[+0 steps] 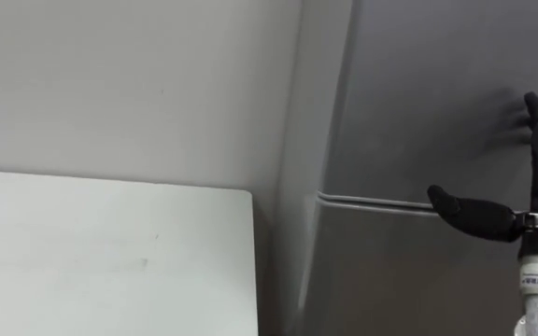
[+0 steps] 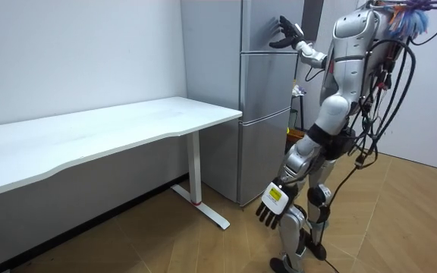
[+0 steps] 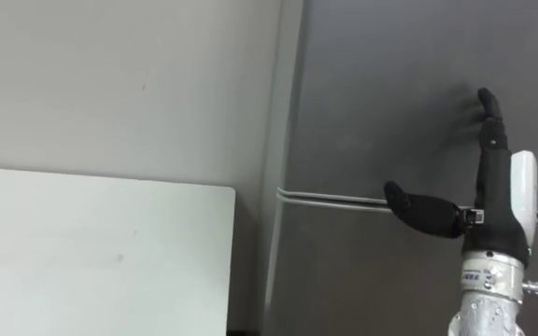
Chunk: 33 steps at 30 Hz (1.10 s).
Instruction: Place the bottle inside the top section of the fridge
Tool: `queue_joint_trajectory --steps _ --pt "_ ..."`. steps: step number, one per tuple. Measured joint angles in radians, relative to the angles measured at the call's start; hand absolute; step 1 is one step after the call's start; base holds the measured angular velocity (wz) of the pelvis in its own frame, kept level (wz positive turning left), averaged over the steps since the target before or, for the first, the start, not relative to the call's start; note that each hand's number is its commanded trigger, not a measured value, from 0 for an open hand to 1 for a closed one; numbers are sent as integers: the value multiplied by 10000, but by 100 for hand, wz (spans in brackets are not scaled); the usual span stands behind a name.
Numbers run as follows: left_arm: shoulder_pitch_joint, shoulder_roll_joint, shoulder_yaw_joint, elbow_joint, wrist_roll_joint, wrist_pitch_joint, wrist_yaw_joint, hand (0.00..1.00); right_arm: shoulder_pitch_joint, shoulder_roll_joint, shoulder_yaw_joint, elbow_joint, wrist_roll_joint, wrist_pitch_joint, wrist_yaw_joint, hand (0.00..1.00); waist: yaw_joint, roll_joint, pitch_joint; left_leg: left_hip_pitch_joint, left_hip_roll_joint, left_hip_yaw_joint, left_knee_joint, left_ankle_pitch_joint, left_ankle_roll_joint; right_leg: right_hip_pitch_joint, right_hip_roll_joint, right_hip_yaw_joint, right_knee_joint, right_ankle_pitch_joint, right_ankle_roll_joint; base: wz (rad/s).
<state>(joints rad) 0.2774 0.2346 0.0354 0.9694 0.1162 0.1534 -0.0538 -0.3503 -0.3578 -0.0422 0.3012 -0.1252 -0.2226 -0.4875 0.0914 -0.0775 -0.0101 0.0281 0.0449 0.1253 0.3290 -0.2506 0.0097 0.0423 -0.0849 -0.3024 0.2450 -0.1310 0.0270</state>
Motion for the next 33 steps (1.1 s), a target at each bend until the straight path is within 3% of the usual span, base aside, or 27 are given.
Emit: queue_joint_trajectory --steps 5,11,16,21,25,33 --pt "-2 16 29 20 -43 -137 -3 0 631 1 -7 -554 -182 328 -58 0 -11 6 4 79 -20 0 -76 28 48 7 -2 42 13 7 -15 0" --pt "243 3 59 21 -635 -818 59 0 2477 0 -62 -1575 773 519 -45 0 -79 109 44 216 -42 164 -431 43 43 -53 55 254 -13 -71 24 -8" --pt "645 -253 697 26 -687 -1269 229 0 3032 1 -977 -2299 1896 494 -187 0 -370 208 103 387 -57 277 -807 47 36 -44 57 284 -26 -165 63 -7" --pt "892 -293 986 49 -684 -1334 235 0 3187 0 -1831 -2429 2138 465 -919 0 -568 244 94 557 -31 357 -1090 80 -19 -17 128 326 -98 -205 112 -3" --pt "838 -288 1023 22 -724 -1536 345 0 3576 1 -1892 -2429 2133 368 -1450 0 -630 313 89 663 -37 374 -1194 79 -19 -32 142 430 -95 -214 124 -3" --pt "860 -287 1012 33 -1264 -1530 476 0 4439 4 -1914 -2348 2827 398 -1761 0 -839 344 101 712 -43 516 -1325 71 -27 -71 130 494 -56 -286 133 -5"
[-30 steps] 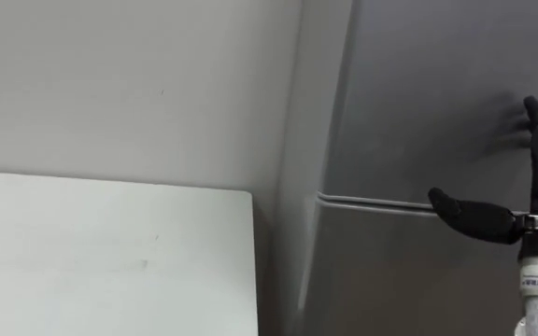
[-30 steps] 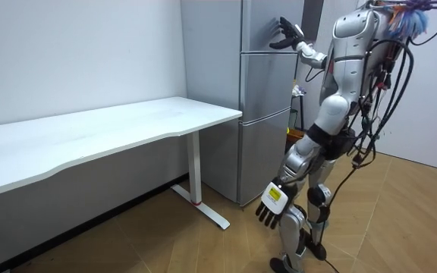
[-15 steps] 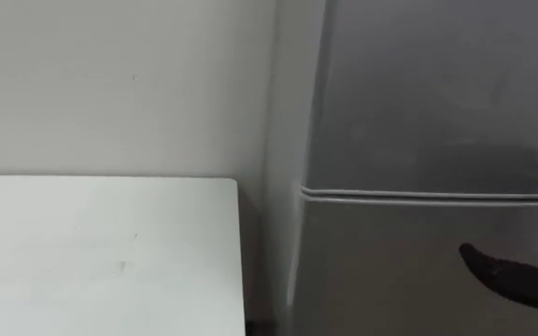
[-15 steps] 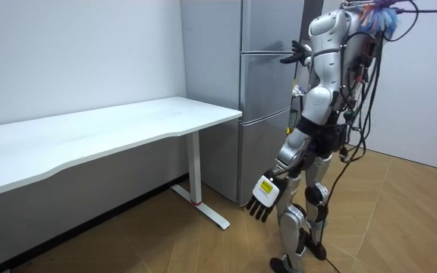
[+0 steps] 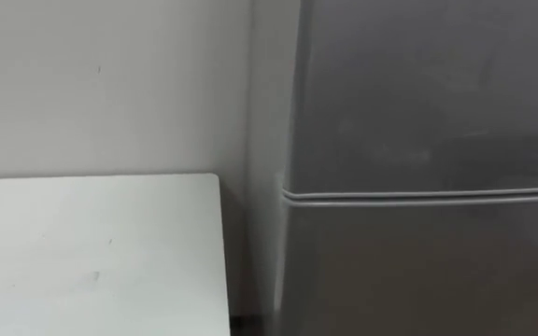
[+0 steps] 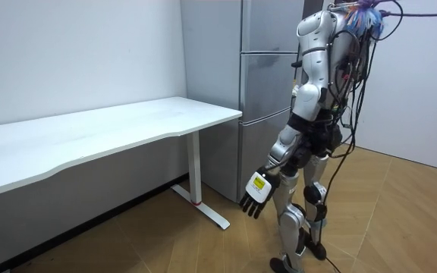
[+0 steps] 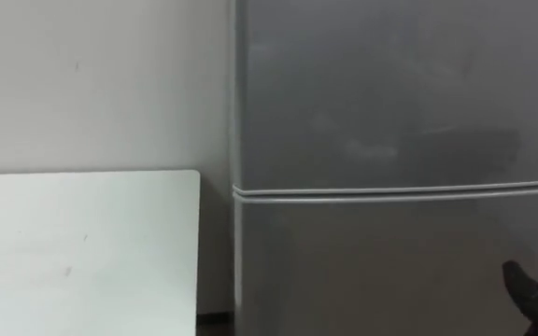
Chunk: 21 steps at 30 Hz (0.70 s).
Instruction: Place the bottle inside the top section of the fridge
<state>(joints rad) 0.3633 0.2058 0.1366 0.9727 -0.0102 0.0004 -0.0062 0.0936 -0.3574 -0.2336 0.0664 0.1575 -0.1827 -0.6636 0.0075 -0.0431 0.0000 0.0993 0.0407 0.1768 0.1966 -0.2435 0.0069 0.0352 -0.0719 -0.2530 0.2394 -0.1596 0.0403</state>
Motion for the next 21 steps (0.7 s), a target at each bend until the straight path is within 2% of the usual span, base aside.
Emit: queue_joint_trajectory --steps 5,7,11,12,15,21 --pt "52 -5 4 6 -802 1 51 0 683 100 -245 362 683 6 -28 0 -82 65 18 49 17 20 27 -22 -28 80 23 51 -10 -25 -46 -3" --pt "93 -5 0 118 -983 2 154 0 913 191 -294 929 1094 9 -164 0 -82 68 63 107 20 38 52 -48 -39 142 21 40 -7 -49 -66 0" --pt "332 -38 -25 154 -1142 -15 247 0 1444 750 -266 1912 1959 -17 -453 0 -89 98 41 65 35 46 188 -128 -52 112 38 97 -8 -124 -72 0" --pt "399 -64 -18 220 -1168 -23 246 0 1590 866 -259 2518 2075 -24 -432 0 -104 168 -22 77 33 48 173 -128 -51 95 43 95 -30 -123 -72 0" --pt "594 -177 -2 276 -1157 -28 255 0 1967 1097 -244 3808 2591 1 -377 0 -117 276 -98 248 16 65 64 -126 -49 219 37 92 -29 -147 -44 0" --pt "728 -412 -5 404 -1162 -58 367 0 2044 1432 -125 6125 2864 52 -33 0 -296 385 -56 499 -2 133 7 -137 -69 324 22 208 175 -354 -41 -4"
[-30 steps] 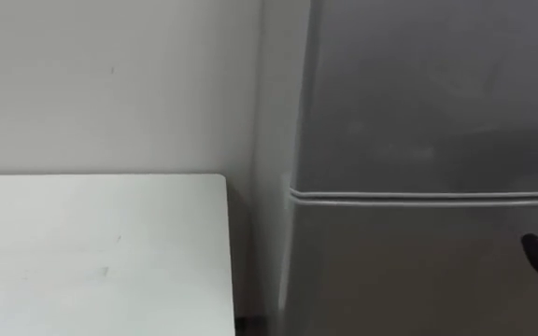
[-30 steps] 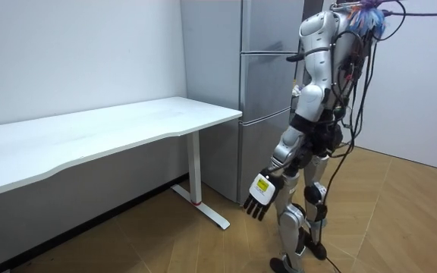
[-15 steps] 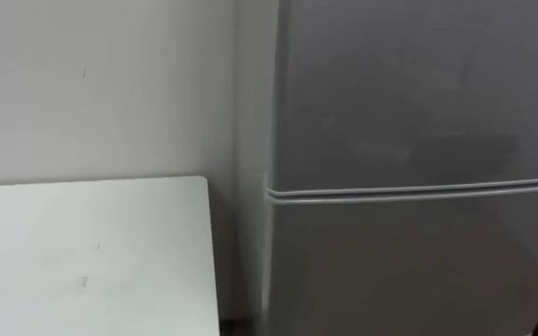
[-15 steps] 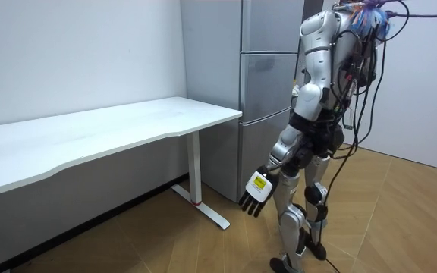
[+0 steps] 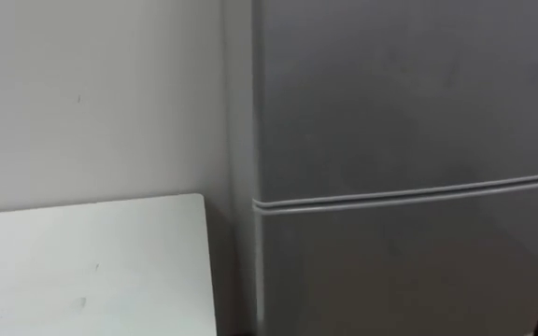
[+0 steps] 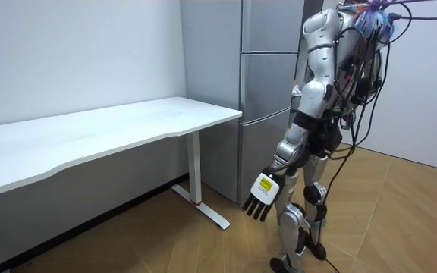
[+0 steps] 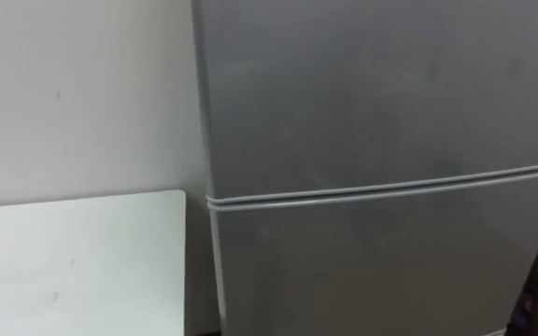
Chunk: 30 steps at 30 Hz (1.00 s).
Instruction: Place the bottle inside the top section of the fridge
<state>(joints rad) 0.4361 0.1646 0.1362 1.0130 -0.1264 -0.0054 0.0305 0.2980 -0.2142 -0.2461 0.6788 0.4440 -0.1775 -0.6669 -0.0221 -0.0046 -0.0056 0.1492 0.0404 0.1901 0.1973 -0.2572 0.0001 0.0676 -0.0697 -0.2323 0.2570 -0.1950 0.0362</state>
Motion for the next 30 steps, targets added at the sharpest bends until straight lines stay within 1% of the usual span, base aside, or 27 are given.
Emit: queue_joint_trajectory --steps 2,4,5,6,8,9,10,14,17,18,20,23,26,28,30 --pt "-4 -10 3 0 -3 -4 1 0 -27 10 12 763 10 -4 216 0 -35 -23 13 66 2 -5 -8 -27 -23 1 -2 33 -18 -69 6 0" --pt "16 -34 -4 21 11 -1 74 0 0 20 360 1871 193 4 532 0 -9 -79 26 144 24 -14 -24 -75 -50 77 12 55 7 -132 3 0" --pt "17 -67 -8 19 13 -1 70 0 8 57 577 2468 218 58 719 0 4 -77 32 139 32 -28 -19 -85 -55 115 20 35 -32 -132 3 4" --pt "17 -83 -8 19 14 0 63 0 42 76 704 2698 215 90 806 0 6 -66 34 142 33 -32 -20 -88 -54 146 22 30 -55 -131 4 5" --pt "40 -98 -12 19 13 0 52 0 181 211 852 3040 112 291 1078 0 25 -18 37 162 40 -32 -36 -98 -57 167 37 -28 -130 -127 9 0" --pt "41 -97 -11 19 64 0 56 0 198 270 995 3310 -204 381 1273 0 -4 -3 40 173 39 -32 -89 -99 -58 167 45 -39 -159 -126 11 0" --pt "35 -99 -24 12 116 0 54 0 253 280 1116 3439 -407 492 1494 0 -1 15 38 184 36 -30 -112 -98 -58 173 46 -46 -171 -126 13 0" --pt "28 -98 -30 82 111 10 46 0 363 277 1209 3455 -1384 625 2141 0 18 34 36 209 28 -1 -109 -97 -57 161 56 2 -106 -131 23 -3" --pt "-99 -87 -168 115 114 70 56 0 173 273 1521 3648 -2338 731 2543 0 43 36 39 199 25 -16 -151 -99 -59 152 72 58 -167 -139 34 0" --pt "-192 -79 -249 179 136 65 56 0 43 273 1688 3685 -2720 842 2717 0 44 39 43 189 28 -27 -162 -101 -63 133 82 66 -164 -140 34 0" --pt "-396 -76 -409 390 236 73 64 0 -156 276 1915 3712 -3428 894 3022 0 48 48 47 159 33 -35 -162 -111 -74 97 92 73 -156 -145 36 0" --pt "-507 -80 -438 406 464 75 63 0 -324 276 2055 3714 -3778 908 3230 0 67 46 47 17 37 -42 -128 -111 -75 3 91 68 -135 -148 33 0" --pt "-603 -88 -433 403 993 77 81 0 -350 291 2250 3761 -3859 921 3442 0 135 48 50 -35 43 -36 -87 -111 -75 7 87 9 -158 -147 33 4" --pt "-777 -141 -430 413 1067 112 106 0 -289 389 2276 3811 -4099 925 3565 0 294 55 57 -67 45 -49 -87 -111 -75 2 75 -48 -187 -148 33 3" --pt "-850 -191 -427 407 1260 115 118 0 -318 492 2277 3999 -4119 926 3652 0 338 48 59 -72 45 -51 -88 -111 -75 7 67 -74 -190 -150 35 0"
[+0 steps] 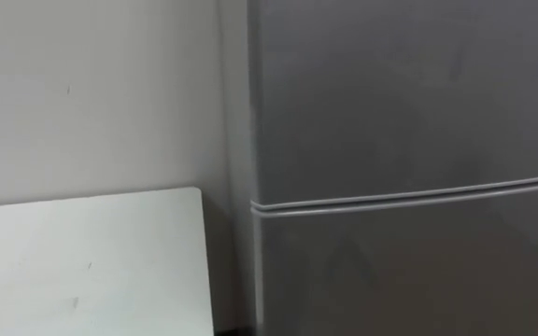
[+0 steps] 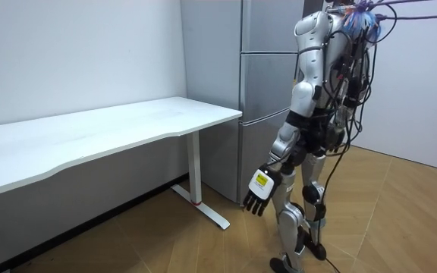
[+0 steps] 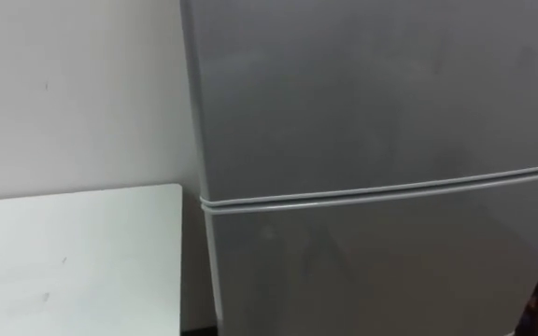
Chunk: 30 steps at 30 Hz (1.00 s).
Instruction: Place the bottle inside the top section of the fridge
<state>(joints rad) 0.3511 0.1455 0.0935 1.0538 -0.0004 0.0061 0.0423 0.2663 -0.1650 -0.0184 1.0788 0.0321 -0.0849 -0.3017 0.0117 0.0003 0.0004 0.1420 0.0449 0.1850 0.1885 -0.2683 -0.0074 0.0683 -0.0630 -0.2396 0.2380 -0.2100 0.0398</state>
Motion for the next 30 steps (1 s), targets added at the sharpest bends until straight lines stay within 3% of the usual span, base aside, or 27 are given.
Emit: queue_joint_trajectory --steps 8,17,30 --pt "-172 -54 -12 -11 805 32 65 0 -92 121 -8 130 21 18 758 0 -18 51 26 -109 -21 -85 110 0 0 -24 -39 -114 -23 -2 2 3" --pt "-293 -83 -187 6 828 188 50 0 -334 156 266 214 383 227 1387 0 -23 43 45 -320 -36 -389 326 1 2 41 -84 -370 -7 -12 4 10" --pt "-282 -147 -225 261 842 732 37 0 -515 127 354 535 502 432 1850 0 -38 -52 52 -435 -42 -672 487 2 1 172 -99 -590 -59 -37 -15 7"
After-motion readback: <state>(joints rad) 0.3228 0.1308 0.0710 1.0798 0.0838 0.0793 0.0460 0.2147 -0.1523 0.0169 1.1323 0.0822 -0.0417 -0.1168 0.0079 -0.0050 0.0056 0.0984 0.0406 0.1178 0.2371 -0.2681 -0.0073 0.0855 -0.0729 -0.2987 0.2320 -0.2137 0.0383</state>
